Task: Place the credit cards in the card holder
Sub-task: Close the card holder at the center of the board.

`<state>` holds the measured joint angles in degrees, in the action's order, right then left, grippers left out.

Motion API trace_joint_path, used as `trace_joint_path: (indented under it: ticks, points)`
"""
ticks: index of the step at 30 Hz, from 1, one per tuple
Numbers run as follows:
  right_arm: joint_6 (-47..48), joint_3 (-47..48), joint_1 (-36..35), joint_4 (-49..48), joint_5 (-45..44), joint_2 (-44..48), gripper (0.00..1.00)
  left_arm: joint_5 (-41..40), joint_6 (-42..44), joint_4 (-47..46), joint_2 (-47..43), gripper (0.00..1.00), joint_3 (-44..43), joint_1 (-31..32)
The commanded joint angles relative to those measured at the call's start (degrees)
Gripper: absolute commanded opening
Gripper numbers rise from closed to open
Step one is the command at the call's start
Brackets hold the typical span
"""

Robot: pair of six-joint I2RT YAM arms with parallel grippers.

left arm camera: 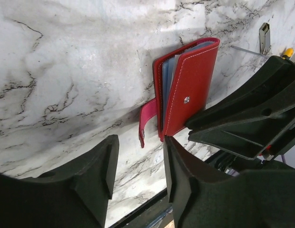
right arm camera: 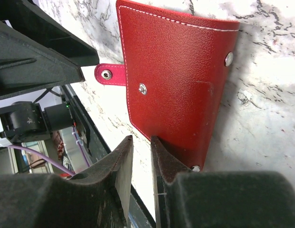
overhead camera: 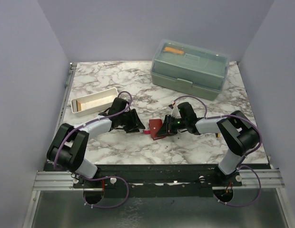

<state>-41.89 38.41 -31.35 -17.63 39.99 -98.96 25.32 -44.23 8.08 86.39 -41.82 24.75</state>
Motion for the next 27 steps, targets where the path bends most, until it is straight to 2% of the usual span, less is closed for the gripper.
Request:
trace_joint_path:
  ticks: [1, 4, 7, 20, 24, 27]
  points:
    - [1.63, 1.09, -0.54, 1.63, -0.88, -1.72, 0.25, -1.35, -0.4, -0.39, 0.16, 0.42, 0.69, 0.03]
    - [1.68, 1.13, -0.55, 1.73, -0.88, -1.77, 0.25, -0.95, -0.49, -1.12, 1.33, 0.29, 0.46, 0.03]
    - [1.68, 1.13, -0.54, 1.77, -0.83, -1.85, 0.25, 0.15, -0.71, -2.31, 2.04, 0.24, 0.39, 0.08]
    - [1.82, 1.35, -1.02, 2.37, -1.28, -2.11, 0.24, 3.38, -2.21, -5.34, 2.37, 0.14, 2.01, 0.11]
    - [1.46, 1.54, -1.33, 2.15, -1.84, -2.08, 0.24, 4.83, -3.02, -6.4, 2.34, 0.1, 2.4, 0.12]
    - [1.46, 1.98, -1.42, 3.33, -3.39, -1.5, 0.25, 5.53, -3.06, -6.75, 1.76, 0.02, 2.32, 0.1]
